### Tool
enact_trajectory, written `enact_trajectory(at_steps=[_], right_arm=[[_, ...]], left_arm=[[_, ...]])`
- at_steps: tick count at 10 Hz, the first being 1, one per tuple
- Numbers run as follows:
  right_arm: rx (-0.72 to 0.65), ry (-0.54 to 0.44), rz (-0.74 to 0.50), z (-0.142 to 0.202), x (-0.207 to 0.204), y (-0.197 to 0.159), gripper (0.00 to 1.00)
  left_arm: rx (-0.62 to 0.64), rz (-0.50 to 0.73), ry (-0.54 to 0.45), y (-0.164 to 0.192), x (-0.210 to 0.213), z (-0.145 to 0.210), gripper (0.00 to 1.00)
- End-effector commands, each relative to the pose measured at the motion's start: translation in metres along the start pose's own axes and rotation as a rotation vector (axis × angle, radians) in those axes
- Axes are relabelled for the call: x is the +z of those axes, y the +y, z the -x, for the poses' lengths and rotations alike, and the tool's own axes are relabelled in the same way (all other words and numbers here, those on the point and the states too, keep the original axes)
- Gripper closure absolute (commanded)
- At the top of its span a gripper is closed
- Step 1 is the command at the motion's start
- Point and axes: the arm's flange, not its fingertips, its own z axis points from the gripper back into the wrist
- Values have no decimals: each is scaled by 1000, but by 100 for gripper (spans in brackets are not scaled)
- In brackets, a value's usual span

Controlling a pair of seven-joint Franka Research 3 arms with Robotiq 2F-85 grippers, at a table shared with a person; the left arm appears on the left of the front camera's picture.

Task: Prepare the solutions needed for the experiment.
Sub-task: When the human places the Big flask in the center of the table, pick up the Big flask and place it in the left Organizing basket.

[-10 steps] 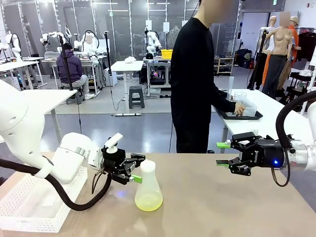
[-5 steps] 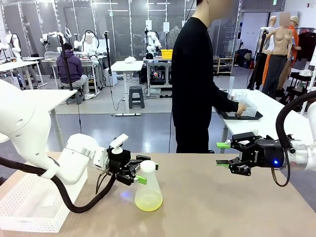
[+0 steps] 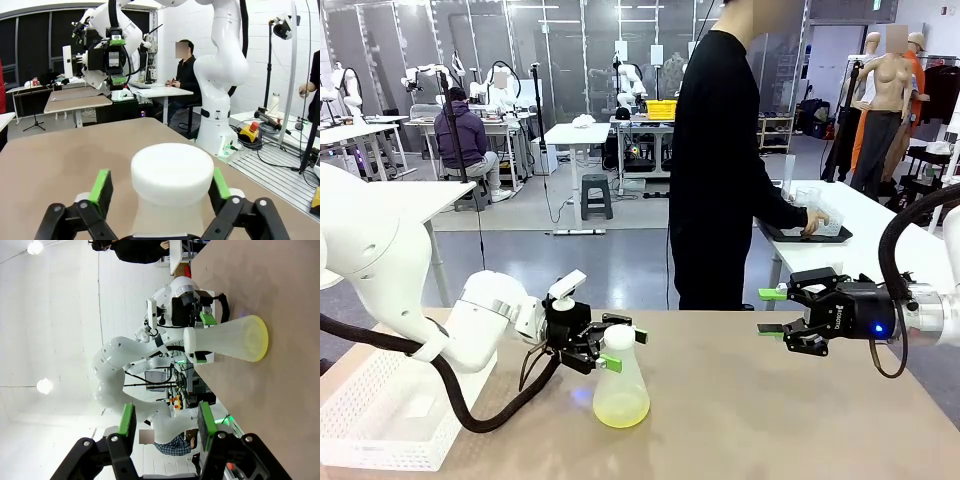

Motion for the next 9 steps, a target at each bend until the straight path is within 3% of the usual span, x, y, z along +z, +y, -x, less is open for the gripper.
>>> enact_trajectory(at_steps=[1,2,3,4,5,6,7,8,9], right_arm=[[2,3,-1,0,-1,0,37],[2,3,-1,0,-1,0,37],[2,3,-1,0,-1,0,37],[2,3,-1,0,-1,0,37],[2,3,-1,0,-1,0,37],[2,3,-1,0,-1,0,37],[2,3,-1,0,-1,0,37],[2,3,-1,0,-1,0,37],[2,3,-1,0,-1,0,37]], left_arm=[[1,31,-19,6,0,4,20],[-3,34,-15,5,-1,5,40],[3,30,-13,5,-1,6,24],[7,19,-10,5,-1,7,60],[11,16,-11,4,-1,7,44],[11,12,-12,4,-1,6,80],[8,10,-12,4,-1,6,64],[6,4,-15,3,-1,5,100],[5,-1,-16,3,0,5,84]])
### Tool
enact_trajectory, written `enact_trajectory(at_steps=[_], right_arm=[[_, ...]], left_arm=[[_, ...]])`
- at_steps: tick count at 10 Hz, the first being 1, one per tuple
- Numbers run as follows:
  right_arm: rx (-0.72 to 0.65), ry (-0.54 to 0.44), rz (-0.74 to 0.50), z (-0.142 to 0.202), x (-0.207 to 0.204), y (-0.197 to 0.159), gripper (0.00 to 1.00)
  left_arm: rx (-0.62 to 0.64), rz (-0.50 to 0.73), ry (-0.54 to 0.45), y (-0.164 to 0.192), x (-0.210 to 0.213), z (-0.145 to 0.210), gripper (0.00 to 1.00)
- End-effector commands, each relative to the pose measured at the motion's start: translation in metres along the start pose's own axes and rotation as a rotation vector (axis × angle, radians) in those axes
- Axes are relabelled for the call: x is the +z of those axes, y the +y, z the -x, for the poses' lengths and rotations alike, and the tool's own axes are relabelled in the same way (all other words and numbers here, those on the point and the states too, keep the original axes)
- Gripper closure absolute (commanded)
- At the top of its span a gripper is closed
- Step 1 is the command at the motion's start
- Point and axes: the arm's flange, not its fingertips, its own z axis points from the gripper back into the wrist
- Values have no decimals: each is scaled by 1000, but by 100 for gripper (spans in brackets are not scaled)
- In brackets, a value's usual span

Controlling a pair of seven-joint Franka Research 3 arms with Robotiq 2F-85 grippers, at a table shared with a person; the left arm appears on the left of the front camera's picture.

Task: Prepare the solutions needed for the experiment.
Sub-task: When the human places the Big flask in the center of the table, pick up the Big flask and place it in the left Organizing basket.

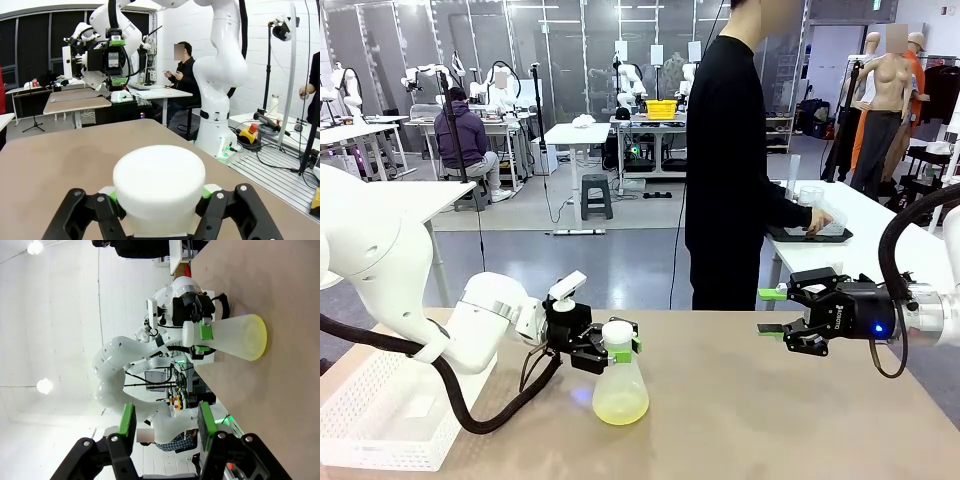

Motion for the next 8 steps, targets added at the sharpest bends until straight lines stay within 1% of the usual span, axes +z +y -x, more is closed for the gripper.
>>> enact_trajectory(at_steps=[1,3,4,5,6,7,8], right_arm=[[2,3,-1,0,-1,0,37],[2,3,-1,0,-1,0,37],[2,3,-1,0,-1,0,37],[2,3,-1,0,-1,0,37],[2,3,-1,0,-1,0,37],[2,3,-1,0,-1,0,37],[2,3,-1,0,-1,0,37]], left_arm=[[1,-6,-4,2,2,3,100],[6,-27,-3,1,2,1,100],[10,-32,0,0,2,-8,100],[2,-49,-3,-4,2,-25,100],[-7,-46,18,-9,0,-45,100],[-10,-32,18,-16,-4,-63,100],[2,-22,54,-24,-10,-81,100]])
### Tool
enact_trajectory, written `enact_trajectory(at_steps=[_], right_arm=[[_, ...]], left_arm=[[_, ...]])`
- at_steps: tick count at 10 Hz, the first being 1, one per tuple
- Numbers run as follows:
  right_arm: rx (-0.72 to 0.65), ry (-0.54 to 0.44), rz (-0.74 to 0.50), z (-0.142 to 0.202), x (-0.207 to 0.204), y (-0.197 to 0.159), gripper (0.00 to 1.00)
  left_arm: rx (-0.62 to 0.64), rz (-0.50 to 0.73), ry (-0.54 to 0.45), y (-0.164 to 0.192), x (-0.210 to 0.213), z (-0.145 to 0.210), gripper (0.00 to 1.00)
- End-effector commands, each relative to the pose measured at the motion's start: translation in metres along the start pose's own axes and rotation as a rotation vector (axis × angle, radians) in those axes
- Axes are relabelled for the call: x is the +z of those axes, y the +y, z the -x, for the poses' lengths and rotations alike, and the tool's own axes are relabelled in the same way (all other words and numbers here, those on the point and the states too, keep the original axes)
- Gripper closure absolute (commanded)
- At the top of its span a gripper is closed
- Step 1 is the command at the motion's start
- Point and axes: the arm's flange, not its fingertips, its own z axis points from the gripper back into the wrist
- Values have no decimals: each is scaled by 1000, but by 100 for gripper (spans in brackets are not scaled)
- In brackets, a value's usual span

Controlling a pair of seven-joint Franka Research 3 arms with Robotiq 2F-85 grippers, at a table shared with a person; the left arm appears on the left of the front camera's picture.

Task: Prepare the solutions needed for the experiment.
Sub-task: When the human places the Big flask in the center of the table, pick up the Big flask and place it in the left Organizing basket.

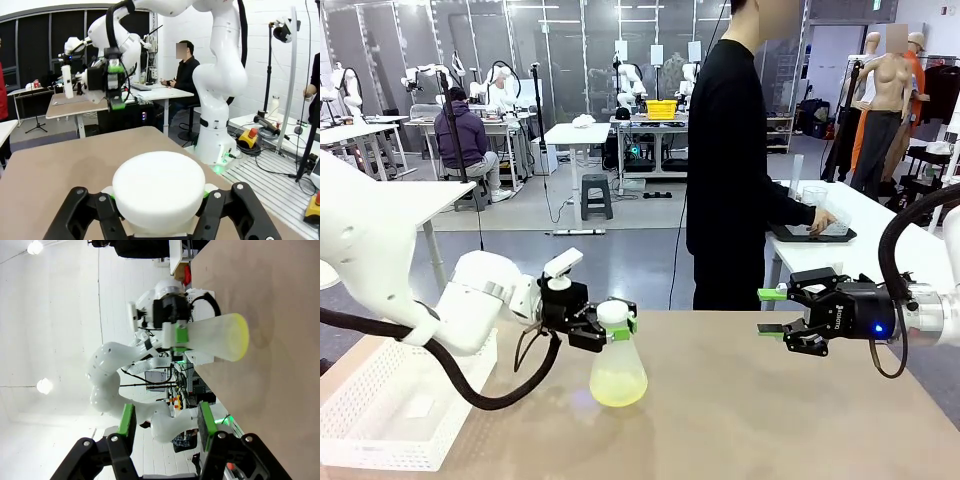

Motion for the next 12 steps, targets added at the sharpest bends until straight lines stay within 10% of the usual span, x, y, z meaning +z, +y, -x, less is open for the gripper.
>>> enact_trajectory(at_steps=[1,7,12], right_arm=[[2,3,-1,0,-1,0,37],[2,3,-1,0,-1,0,37],[2,3,-1,0,-1,0,37]], left_arm=[[22,4,18,-23,-10,-35,100],[-49,-126,19,-83,59,-103,100],[-119,-467,-33,-173,188,-122,100]])
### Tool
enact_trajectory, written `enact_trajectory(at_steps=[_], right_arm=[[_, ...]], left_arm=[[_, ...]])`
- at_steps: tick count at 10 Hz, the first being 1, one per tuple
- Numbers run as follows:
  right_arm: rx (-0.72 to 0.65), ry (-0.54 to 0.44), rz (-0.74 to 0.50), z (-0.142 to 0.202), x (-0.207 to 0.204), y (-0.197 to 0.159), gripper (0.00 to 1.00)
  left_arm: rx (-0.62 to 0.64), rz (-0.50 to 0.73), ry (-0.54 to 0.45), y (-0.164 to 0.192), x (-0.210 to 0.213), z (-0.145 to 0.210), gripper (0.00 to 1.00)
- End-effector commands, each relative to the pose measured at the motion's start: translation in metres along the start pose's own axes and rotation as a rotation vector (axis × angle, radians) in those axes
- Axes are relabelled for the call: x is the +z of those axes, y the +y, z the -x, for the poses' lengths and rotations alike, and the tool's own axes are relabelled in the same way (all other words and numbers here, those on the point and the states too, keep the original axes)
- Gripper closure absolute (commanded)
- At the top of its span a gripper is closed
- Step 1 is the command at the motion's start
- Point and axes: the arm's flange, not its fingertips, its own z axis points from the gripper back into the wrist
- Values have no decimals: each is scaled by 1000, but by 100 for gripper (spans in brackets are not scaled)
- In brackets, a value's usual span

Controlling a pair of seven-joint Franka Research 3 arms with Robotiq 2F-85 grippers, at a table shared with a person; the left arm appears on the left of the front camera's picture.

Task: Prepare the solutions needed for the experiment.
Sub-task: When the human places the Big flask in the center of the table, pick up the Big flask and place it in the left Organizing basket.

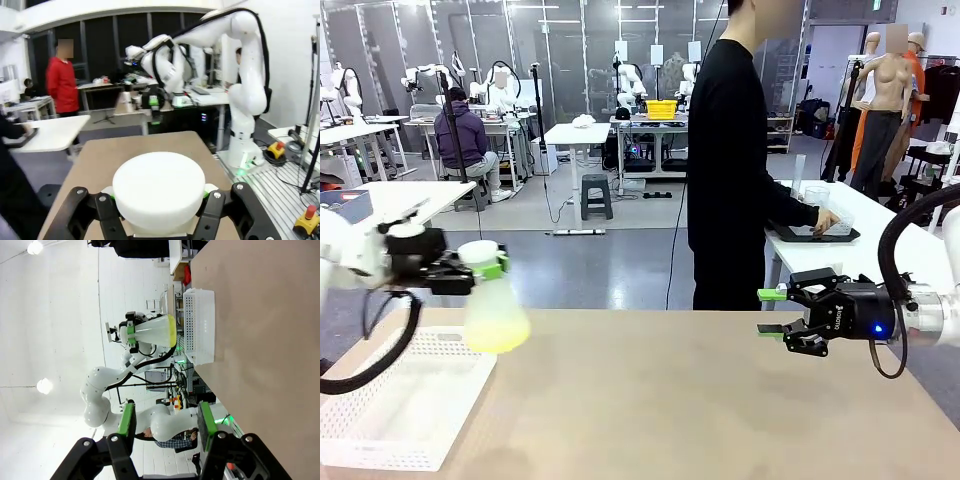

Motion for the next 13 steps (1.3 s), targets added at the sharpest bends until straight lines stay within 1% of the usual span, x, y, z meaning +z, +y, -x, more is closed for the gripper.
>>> enact_trajectory(at_steps=[1,3,5,6,8,9,12,13], right_arm=[[4,3,-1,1,0,1,37],[4,3,-1,1,0,1,37],[4,3,-1,1,0,1,37],[4,3,-1,1,0,1,37],[4,3,-1,1,0,1,37],[4,3,-1,1,0,1,37],[4,3,-1,1,0,1,37],[4,3,-1,1,0,1,37]], left_arm=[[-61,-110,-48,-27,43,-11,100],[-71,-211,-54,-47,88,-12,100],[-59,-274,-68,-55,115,-5,100],[-54,-287,-70,-54,122,-1,100],[-33,-310,-42,-50,132,11,100],[-21,-328,-4,-47,135,21,100],[14,-329,21,-39,141,54,100],[21,-324,13,-36,142,66,100]])
